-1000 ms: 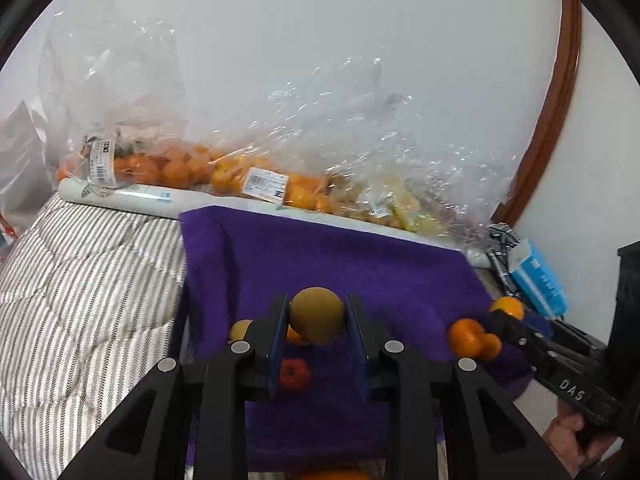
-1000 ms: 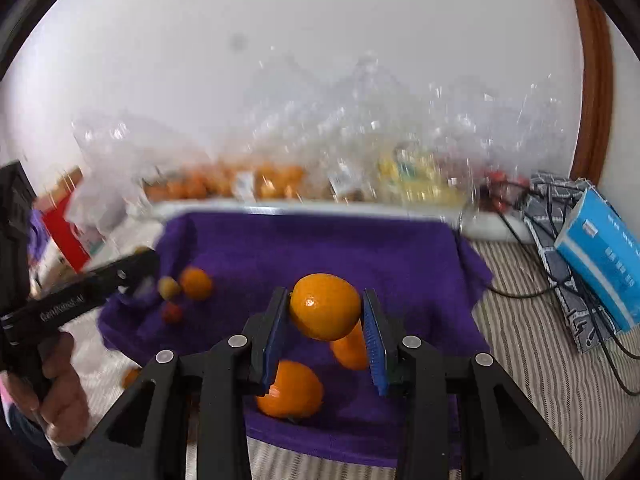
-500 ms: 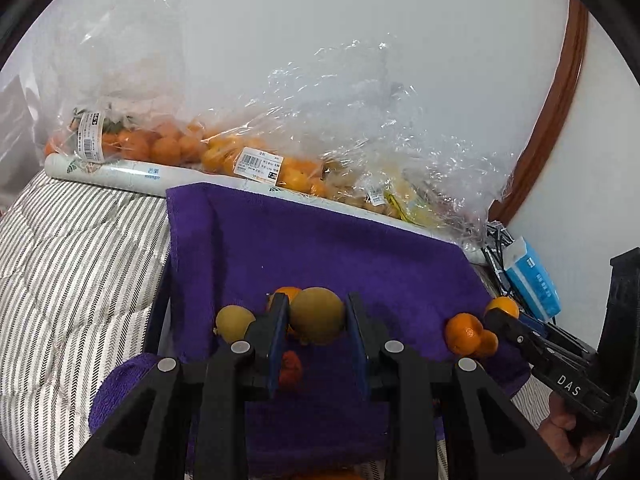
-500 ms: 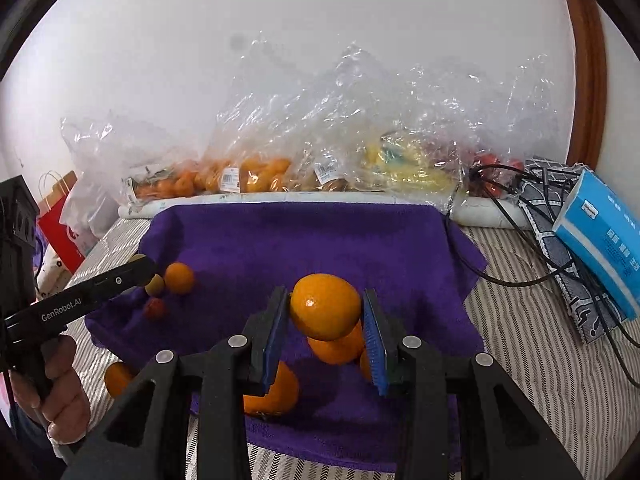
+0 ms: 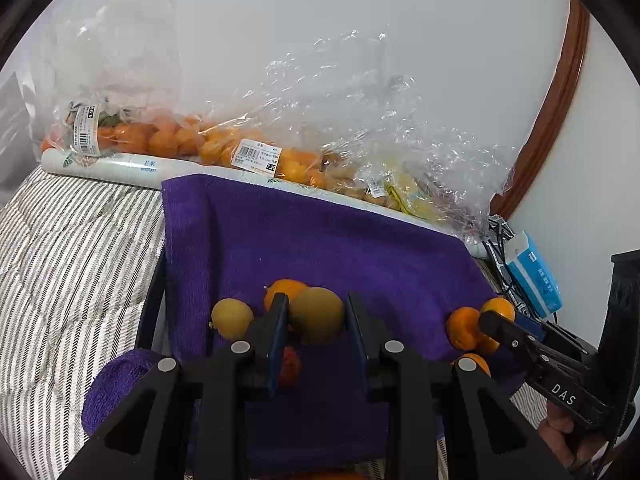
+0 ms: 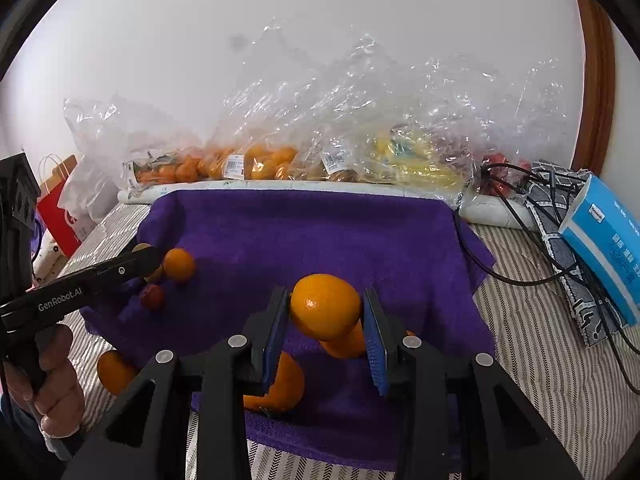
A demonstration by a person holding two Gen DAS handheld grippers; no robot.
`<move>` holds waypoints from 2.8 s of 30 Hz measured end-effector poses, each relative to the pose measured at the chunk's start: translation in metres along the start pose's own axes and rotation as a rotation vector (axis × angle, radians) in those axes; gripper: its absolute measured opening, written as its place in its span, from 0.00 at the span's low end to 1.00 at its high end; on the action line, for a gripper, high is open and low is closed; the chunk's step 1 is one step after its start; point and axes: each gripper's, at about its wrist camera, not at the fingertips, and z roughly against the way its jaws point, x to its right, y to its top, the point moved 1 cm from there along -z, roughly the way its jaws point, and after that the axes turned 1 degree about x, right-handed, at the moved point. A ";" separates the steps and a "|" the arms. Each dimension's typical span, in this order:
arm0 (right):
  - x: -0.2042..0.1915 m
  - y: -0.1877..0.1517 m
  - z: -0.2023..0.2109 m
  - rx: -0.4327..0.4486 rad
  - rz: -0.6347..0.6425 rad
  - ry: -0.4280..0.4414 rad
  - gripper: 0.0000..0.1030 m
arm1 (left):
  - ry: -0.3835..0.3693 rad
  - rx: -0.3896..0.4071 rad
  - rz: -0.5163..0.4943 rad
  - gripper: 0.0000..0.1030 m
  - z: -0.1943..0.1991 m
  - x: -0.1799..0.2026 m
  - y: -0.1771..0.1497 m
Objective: Organize fruits
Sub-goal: 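Lower and open the right tool on the towel while the left tool lowers its fruit, then open the left tool to release the yellow-green fruit on the towel while the right tool withdraws, then move the right tool down to an orange on the bedspread while the left tool withdraws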
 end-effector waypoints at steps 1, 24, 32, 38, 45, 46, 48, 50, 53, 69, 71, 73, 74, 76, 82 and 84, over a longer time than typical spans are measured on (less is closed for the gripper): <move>0.000 0.000 0.000 0.000 0.001 0.000 0.35 | 0.001 -0.003 -0.001 0.26 -0.001 0.000 0.000; 0.003 0.001 0.001 -0.003 0.017 -0.015 0.35 | 0.010 -0.059 -0.003 0.26 -0.013 0.000 -0.005; 0.001 0.000 0.000 -0.006 0.020 -0.012 0.35 | 0.011 -0.071 -0.013 0.29 -0.016 0.002 -0.005; 0.001 0.001 -0.001 -0.007 0.014 -0.013 0.39 | -0.002 -0.047 -0.022 0.38 -0.009 0.005 -0.005; 0.002 0.001 0.001 0.009 0.001 -0.017 0.52 | -0.013 -0.044 -0.021 0.40 -0.007 0.004 -0.005; 0.002 0.001 0.001 0.013 0.000 -0.020 0.53 | -0.012 -0.042 -0.022 0.40 -0.007 0.005 -0.005; 0.002 0.001 0.003 0.019 0.001 -0.028 0.54 | -0.010 -0.037 -0.025 0.40 -0.006 0.005 -0.005; 0.002 0.002 0.005 0.029 -0.004 -0.037 0.54 | -0.010 -0.032 -0.029 0.40 -0.004 0.006 -0.004; 0.004 0.002 0.009 0.053 -0.029 -0.041 0.54 | -0.010 -0.025 -0.034 0.40 -0.002 0.009 -0.004; -0.015 0.010 0.049 0.081 -0.004 -0.067 0.71 | 0.039 0.041 -0.118 0.40 0.021 0.027 -0.009; -0.018 0.009 0.054 0.048 -0.011 -0.083 0.73 | 0.037 0.050 -0.119 0.40 0.024 0.028 -0.009; -0.019 0.006 0.059 0.008 -0.019 -0.117 0.82 | 0.037 0.061 -0.118 0.40 0.029 0.028 -0.009; -0.020 0.004 0.063 0.010 -0.024 -0.134 0.83 | 0.039 0.066 -0.118 0.40 0.032 0.028 -0.009; -0.021 -0.001 0.075 0.038 -0.024 -0.140 0.84 | 0.041 0.079 -0.115 0.40 0.039 0.027 -0.011; -0.030 -0.016 0.098 0.049 -0.029 -0.128 0.83 | 0.077 0.082 -0.125 0.40 0.057 0.019 -0.025; -0.035 -0.022 0.102 0.050 -0.015 -0.152 0.82 | 0.096 0.077 -0.130 0.40 0.063 0.014 -0.031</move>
